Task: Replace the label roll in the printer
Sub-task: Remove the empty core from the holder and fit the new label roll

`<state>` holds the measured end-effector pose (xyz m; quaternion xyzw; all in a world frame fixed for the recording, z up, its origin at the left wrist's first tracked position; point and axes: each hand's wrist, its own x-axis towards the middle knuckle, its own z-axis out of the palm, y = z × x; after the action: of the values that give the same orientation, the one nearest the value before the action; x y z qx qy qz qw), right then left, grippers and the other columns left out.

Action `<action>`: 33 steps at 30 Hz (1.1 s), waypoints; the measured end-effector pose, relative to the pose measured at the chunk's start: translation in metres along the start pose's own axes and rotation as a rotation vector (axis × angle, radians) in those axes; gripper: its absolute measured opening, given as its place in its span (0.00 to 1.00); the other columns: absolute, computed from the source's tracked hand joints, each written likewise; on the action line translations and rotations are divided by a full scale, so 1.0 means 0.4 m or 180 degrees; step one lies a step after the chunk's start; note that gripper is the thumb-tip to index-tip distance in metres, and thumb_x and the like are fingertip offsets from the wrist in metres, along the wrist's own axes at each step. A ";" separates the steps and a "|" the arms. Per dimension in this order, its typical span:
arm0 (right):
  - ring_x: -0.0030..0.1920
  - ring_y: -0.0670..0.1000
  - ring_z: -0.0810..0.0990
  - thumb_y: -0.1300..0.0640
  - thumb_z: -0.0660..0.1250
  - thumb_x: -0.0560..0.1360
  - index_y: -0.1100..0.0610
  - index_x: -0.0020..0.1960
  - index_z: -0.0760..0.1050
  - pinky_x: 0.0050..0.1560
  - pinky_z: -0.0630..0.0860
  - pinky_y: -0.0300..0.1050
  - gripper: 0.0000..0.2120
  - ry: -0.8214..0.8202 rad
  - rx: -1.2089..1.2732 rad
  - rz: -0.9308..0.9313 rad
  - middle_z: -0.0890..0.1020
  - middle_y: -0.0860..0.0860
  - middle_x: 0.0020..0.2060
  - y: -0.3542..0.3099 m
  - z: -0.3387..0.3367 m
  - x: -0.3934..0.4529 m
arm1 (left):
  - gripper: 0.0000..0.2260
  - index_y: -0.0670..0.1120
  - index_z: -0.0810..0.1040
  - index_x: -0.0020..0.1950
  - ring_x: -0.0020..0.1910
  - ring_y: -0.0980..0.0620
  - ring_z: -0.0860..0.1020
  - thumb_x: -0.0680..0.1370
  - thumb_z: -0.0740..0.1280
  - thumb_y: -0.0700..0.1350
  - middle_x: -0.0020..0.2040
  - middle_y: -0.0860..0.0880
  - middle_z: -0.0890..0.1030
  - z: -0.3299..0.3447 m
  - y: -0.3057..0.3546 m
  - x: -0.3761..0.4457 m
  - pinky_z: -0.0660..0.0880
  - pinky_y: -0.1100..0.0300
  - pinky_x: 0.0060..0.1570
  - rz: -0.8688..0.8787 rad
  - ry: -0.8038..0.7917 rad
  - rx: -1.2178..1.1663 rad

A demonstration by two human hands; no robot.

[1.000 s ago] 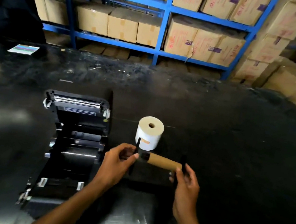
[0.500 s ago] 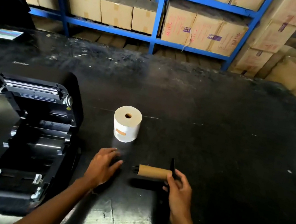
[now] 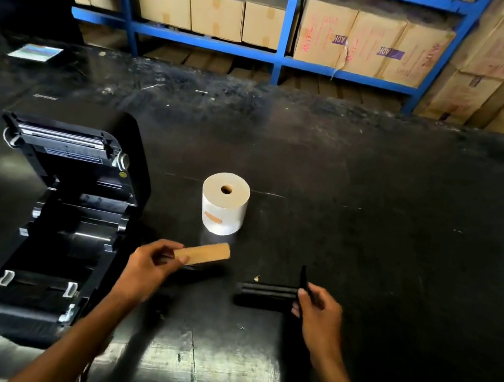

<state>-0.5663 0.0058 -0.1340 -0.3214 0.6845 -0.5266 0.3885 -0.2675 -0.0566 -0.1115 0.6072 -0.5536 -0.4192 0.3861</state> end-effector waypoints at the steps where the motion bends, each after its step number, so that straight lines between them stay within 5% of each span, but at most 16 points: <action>1: 0.41 0.54 0.80 0.68 0.66 0.74 0.68 0.55 0.77 0.36 0.80 0.34 0.10 -0.0088 -0.0226 -0.0072 0.82 0.60 0.43 0.010 0.013 -0.007 | 0.08 0.44 0.83 0.48 0.38 0.52 0.79 0.71 0.75 0.39 0.40 0.45 0.83 0.016 -0.010 -0.002 0.76 0.72 0.39 0.0016 -0.0019 0.0157; 4: 0.44 0.52 0.82 0.63 0.71 0.71 0.62 0.52 0.81 0.48 0.77 0.41 0.10 -0.0209 -0.1089 -0.0488 0.84 0.55 0.44 0.034 0.062 -0.031 | 0.08 0.48 0.83 0.46 0.37 0.52 0.80 0.69 0.76 0.41 0.37 0.49 0.83 0.077 -0.036 -0.019 0.77 0.58 0.42 0.0176 -0.0321 0.0585; 7: 0.48 0.53 0.81 0.59 0.71 0.72 0.57 0.52 0.82 0.52 0.76 0.46 0.09 -0.0272 -0.1493 -0.0652 0.84 0.53 0.47 0.052 0.090 -0.037 | 0.11 0.52 0.83 0.48 0.44 0.53 0.77 0.68 0.77 0.43 0.40 0.58 0.79 0.106 -0.060 -0.037 0.71 0.60 0.46 0.0340 -0.0424 0.1011; 11: 0.54 0.53 0.75 0.55 0.71 0.72 0.54 0.56 0.79 0.53 0.69 0.40 0.13 -0.0413 -0.1899 -0.0611 0.76 0.50 0.48 0.055 0.086 -0.012 | 0.12 0.48 0.83 0.51 0.50 0.53 0.74 0.69 0.77 0.46 0.47 0.51 0.81 0.105 -0.063 -0.029 0.70 0.60 0.53 0.0463 -0.0419 0.1250; 16: 0.56 0.50 0.74 0.52 0.73 0.70 0.52 0.59 0.78 0.59 0.71 0.43 0.18 -0.0564 -0.1449 -0.0963 0.74 0.47 0.50 -0.065 0.121 0.067 | 0.11 0.46 0.80 0.56 0.52 0.50 0.80 0.77 0.67 0.49 0.50 0.47 0.83 0.098 0.021 0.082 0.76 0.51 0.58 -0.0411 0.0145 -0.0076; 20: 0.68 0.54 0.67 0.49 0.72 0.70 0.52 0.65 0.73 0.69 0.65 0.47 0.24 -0.1046 -0.1542 -0.1382 0.70 0.56 0.67 -0.199 0.239 0.147 | 0.27 0.44 0.68 0.71 0.64 0.42 0.73 0.80 0.51 0.60 0.66 0.39 0.75 0.125 0.069 0.195 0.70 0.50 0.62 -0.1569 0.0098 -0.1215; 24: 0.75 0.59 0.54 0.40 0.69 0.68 0.48 0.69 0.66 0.72 0.59 0.57 0.32 -0.1431 -0.2490 -0.1537 0.52 0.59 0.76 -0.260 0.371 0.204 | 0.33 0.48 0.68 0.72 0.61 0.45 0.75 0.77 0.46 0.67 0.67 0.40 0.75 0.150 0.072 0.219 0.71 0.53 0.59 -0.1673 -0.0207 -0.1482; 27: 0.71 0.62 0.59 0.39 0.67 0.70 0.49 0.68 0.63 0.66 0.66 0.58 0.31 -0.1419 -0.2984 -0.1540 0.48 0.58 0.76 -0.243 0.426 0.212 | 0.33 0.49 0.69 0.71 0.60 0.45 0.75 0.77 0.45 0.68 0.67 0.41 0.75 0.142 0.059 0.227 0.71 0.52 0.59 -0.1699 -0.0249 -0.1467; 30: 0.67 0.60 0.65 0.43 0.69 0.70 0.50 0.65 0.67 0.61 0.71 0.55 0.27 -0.1337 -0.2759 -0.1550 0.53 0.56 0.74 -0.233 0.428 0.221 | 0.31 0.47 0.72 0.69 0.59 0.45 0.76 0.78 0.47 0.66 0.63 0.40 0.77 0.134 0.061 0.224 0.72 0.52 0.59 -0.1762 -0.0172 -0.1439; 33: 0.59 0.56 0.75 0.47 0.73 0.69 0.56 0.59 0.76 0.60 0.74 0.50 0.22 -0.1158 -0.1722 -0.1007 0.70 0.57 0.66 -0.252 0.389 0.229 | 0.29 0.42 0.78 0.59 0.54 0.47 0.78 0.78 0.54 0.64 0.56 0.42 0.81 0.138 0.093 0.204 0.72 0.52 0.58 -0.1833 0.0192 -0.1299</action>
<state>-0.4729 -0.1695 -0.0761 -0.6029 0.6606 -0.3142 0.3185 -0.3292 -0.1414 -0.1026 0.6608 -0.2529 -0.5948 0.3817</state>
